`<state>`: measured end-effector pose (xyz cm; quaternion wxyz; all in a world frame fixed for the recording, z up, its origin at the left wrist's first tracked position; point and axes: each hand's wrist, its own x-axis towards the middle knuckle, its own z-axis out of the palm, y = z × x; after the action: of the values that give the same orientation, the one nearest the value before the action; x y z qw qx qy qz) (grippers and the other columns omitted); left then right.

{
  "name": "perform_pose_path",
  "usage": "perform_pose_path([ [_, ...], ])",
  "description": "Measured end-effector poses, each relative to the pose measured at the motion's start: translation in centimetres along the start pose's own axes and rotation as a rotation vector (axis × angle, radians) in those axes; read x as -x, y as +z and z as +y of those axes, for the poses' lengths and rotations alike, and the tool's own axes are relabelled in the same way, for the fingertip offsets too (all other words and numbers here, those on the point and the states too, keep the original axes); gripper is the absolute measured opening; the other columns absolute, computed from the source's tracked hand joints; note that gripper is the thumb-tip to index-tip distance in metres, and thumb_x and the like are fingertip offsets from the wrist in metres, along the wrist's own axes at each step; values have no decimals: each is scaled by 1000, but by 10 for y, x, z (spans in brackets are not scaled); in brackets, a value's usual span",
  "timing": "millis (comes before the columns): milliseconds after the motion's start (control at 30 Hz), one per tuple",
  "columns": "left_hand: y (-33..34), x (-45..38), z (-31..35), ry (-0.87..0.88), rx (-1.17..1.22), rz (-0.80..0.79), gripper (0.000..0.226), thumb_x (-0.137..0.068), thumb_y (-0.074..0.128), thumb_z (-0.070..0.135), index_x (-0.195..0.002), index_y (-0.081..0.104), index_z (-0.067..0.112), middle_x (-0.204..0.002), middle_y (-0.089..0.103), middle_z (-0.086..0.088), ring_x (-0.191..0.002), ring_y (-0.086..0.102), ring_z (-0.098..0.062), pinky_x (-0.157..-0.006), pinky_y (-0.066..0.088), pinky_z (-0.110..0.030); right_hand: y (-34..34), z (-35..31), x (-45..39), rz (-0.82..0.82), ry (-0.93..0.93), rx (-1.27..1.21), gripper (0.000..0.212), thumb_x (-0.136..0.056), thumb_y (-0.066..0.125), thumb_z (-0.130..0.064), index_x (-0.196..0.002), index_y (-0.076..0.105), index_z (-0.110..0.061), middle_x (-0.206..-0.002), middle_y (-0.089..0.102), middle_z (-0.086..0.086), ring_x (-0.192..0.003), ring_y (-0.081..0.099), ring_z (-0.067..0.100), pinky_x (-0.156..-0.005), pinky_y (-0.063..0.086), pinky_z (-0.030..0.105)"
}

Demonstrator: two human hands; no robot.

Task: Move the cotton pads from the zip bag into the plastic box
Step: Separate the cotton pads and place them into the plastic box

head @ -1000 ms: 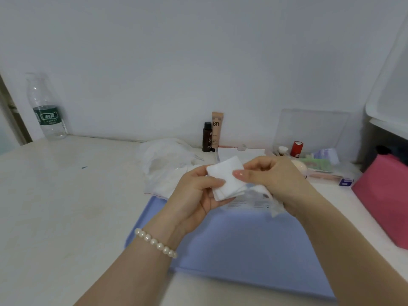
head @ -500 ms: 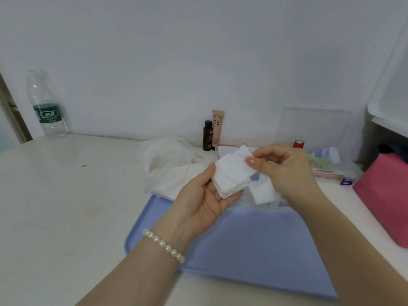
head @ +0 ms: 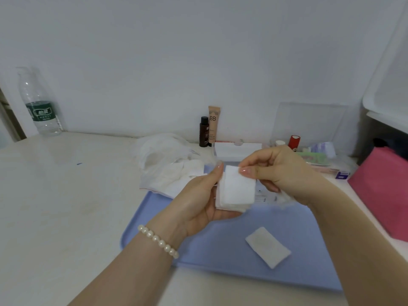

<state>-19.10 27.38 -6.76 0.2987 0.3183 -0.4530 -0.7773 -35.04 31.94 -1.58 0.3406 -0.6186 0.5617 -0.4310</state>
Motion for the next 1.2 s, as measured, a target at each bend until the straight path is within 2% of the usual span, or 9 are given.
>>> perform_pose_path([
  [300, -3, -3, -1, -52, 110, 2, 57, -96, 36, 48, -126, 53, 3, -117, 64, -21, -104, 63, -38, -69, 58, -44, 3, -3, 1, 12, -41, 10, 10, -79, 67, -1, -74, 71, -9, -40, 54, -8, -33, 28, 6, -37, 22, 16],
  [400, -4, -4, 0, -64, 110, -23, 63, -91, 38, 53, -125, 54, 2, -118, 63, -23, -105, 63, -38, -72, 57, -45, 6, 1, -1, 16, -65, 24, 11, -79, 66, 6, -82, 71, -4, -39, 55, -10, -31, 42, 1, -39, 31, 6],
  [500, -1, 0, 2, -35, 69, -63, 67, -76, 50, 56, -119, 60, 5, -116, 66, -18, -102, 64, -32, -75, 57, -42, 8, 6, -5, 24, -99, 78, 15, -76, 69, 3, -73, 73, -11, -53, 65, -3, -48, 56, 3, -51, 43, 9],
  [633, 2, 6, 1, 62, -61, -99, 40, -69, 68, 22, -107, 66, 8, -110, 69, -11, -95, 66, -25, -67, 58, -30, 8, 8, -7, 20, -100, 131, 15, -76, 70, 0, -71, 73, -14, -63, 66, 10, -50, 56, 5, -55, 46, 11],
  [800, -4, 2, 0, 112, -32, -10, 29, -79, 63, -7, -106, 64, 3, -106, 69, -15, -94, 67, -31, -69, 59, -32, 2, 1, -3, 75, -31, 221, 7, -75, 75, -19, -75, 69, -16, -46, 58, -2, -36, 38, 2, -46, 34, 14],
  [900, -9, -1, 3, 145, -45, 55, 30, -79, 61, -11, -107, 62, 0, -107, 69, -17, -95, 68, -31, -68, 59, -31, -14, -5, 5, -124, 203, 493, 13, -72, 79, -22, -74, 67, -17, -54, 67, -1, -42, 38, 11, -50, 33, 23],
  [1000, -11, -2, 3, 140, -45, 91, 33, -79, 61, -12, -111, 61, -3, -110, 68, -19, -97, 67, -33, -67, 59, -31, -8, -1, 10, -404, 446, 780, 17, -72, 78, -14, -84, 67, -18, -68, 71, 1, -53, 45, 15, -45, 35, 20],
  [1100, -10, -2, 2, 118, -50, 92, 31, -79, 62, -11, -109, 61, -2, -109, 68, -19, -98, 67, -33, -70, 59, -32, 12, 11, 10, -548, 495, 966, 31, -72, 78, -13, -99, 65, -18, -80, 64, 0, -54, 49, 9, -43, 38, 15],
  [1200, -10, -3, 2, 107, -34, 88, 30, -79, 62, -9, -108, 61, -3, -108, 68, -20, -95, 67, -31, -69, 59, -31, 21, 18, 6, -563, 484, 1034, 35, -71, 79, -13, -102, 64, -16, -88, 60, 2, -50, 46, 7, -33, 30, 11],
])
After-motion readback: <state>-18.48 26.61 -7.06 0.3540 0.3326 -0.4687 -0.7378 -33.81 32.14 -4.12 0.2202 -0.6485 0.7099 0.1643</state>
